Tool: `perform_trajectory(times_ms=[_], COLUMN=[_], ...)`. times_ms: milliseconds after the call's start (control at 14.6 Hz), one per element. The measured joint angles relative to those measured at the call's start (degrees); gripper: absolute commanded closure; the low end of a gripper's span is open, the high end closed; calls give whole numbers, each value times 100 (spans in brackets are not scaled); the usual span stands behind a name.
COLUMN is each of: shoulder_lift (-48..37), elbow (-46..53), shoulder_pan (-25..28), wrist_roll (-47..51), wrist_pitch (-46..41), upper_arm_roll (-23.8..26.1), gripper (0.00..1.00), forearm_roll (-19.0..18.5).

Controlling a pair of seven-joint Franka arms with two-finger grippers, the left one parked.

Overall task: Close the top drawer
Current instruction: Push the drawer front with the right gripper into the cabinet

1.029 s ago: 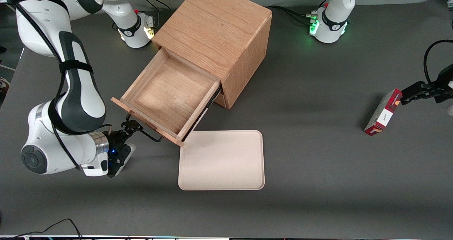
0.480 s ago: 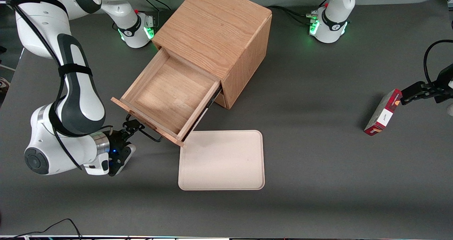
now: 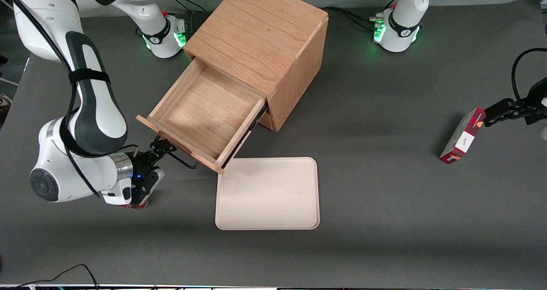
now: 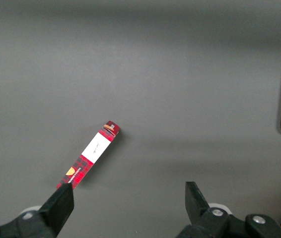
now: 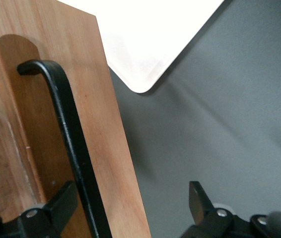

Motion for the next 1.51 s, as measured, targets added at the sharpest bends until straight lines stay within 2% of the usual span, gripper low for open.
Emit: perform_trajectory(times_ms=[960,1303,1509], shoulder_lift=[-997,-1378,-1633], elbow=[-1671,-2240,-2618], shoulder_pan=[52,61,66], wrist_roll=[567,986,1141], wrist_pitch=[817,1069,1277], upper_arm_roll=[77,372,500], gripper=[0,0,0], forearm_roll=[410,445,605])
